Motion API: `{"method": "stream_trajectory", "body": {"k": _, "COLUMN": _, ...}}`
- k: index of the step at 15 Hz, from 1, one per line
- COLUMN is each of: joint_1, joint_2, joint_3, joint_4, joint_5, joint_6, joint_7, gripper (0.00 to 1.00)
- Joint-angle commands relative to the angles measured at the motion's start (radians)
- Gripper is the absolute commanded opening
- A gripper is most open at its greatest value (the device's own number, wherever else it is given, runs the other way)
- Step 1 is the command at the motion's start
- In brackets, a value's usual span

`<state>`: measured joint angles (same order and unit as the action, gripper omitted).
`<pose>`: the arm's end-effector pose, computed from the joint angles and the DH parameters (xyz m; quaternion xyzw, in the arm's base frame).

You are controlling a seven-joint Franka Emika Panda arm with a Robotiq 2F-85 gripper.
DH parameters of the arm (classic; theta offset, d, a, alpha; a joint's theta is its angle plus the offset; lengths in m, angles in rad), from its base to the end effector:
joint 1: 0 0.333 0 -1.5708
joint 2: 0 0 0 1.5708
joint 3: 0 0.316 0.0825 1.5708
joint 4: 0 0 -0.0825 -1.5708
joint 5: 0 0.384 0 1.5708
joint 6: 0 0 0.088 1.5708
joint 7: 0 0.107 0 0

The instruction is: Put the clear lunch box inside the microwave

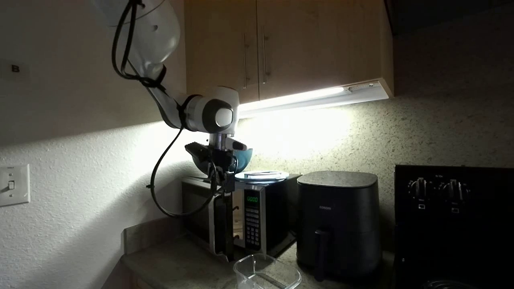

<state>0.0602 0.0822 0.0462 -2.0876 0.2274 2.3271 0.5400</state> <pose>0.5721 0.0647 0.4013 -0.9518 0.2827 -0.0453 0.1104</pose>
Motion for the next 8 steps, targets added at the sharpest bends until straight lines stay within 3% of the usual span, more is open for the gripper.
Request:
{"method": "stream_trajectory", "body": {"k": 1, "joint_1": 0.008, "joint_2": 0.028, "joint_3": 0.015, "joint_4": 0.039, "joint_5": 0.036, "joint_6": -0.004, "joint_7": -0.11, "gripper": 1.0}}
{"method": "stream_trajectory", "body": {"k": 8, "joint_1": 0.043, "joint_2": -0.069, "joint_3": 0.057, "joint_4": 0.002, "joint_5": 0.069, "joint_6": 0.059, "joint_7": -0.178, "gripper": 1.0}}
